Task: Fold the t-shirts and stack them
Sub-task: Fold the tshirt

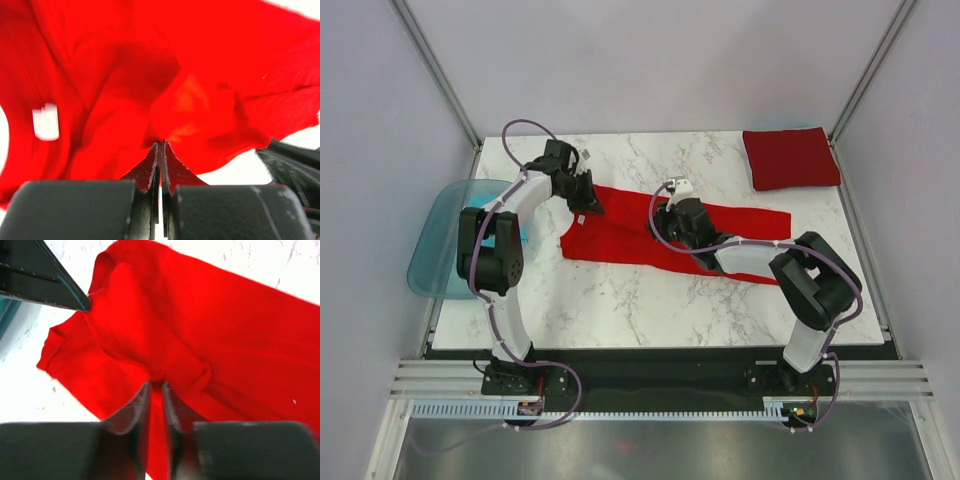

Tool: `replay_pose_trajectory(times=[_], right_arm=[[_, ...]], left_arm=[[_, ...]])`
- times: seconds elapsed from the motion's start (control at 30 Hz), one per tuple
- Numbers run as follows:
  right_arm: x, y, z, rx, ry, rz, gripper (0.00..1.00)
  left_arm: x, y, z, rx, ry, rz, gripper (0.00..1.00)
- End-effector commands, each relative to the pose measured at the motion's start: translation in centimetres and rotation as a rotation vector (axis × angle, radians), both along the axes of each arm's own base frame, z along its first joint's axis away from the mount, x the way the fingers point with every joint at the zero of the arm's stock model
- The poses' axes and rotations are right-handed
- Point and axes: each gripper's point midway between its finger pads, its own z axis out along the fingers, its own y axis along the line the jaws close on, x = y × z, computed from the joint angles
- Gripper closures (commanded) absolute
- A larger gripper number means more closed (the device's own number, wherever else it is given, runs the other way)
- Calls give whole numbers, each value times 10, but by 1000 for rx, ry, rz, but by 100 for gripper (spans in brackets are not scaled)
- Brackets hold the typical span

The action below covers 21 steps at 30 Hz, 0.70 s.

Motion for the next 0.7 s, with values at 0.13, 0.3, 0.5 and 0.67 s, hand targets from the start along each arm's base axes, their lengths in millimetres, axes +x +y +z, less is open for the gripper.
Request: replay_pose_trajectory(times=[0.13, 0.3, 0.5, 0.67], right_arm=[[-7, 8, 39, 66, -69, 75, 64], [-2, 20, 27, 38, -24, 115, 65], [-3, 37, 17, 19, 30, 179, 63], [6, 34, -4, -99, 83, 85, 61]], left_arm=[[-27, 7, -11, 45, -1, -70, 98], [-38, 11, -17, 81, 12, -66, 98], [-40, 18, -23, 120, 13, -57, 98], [-35, 19, -25, 133, 8, -54, 98]])
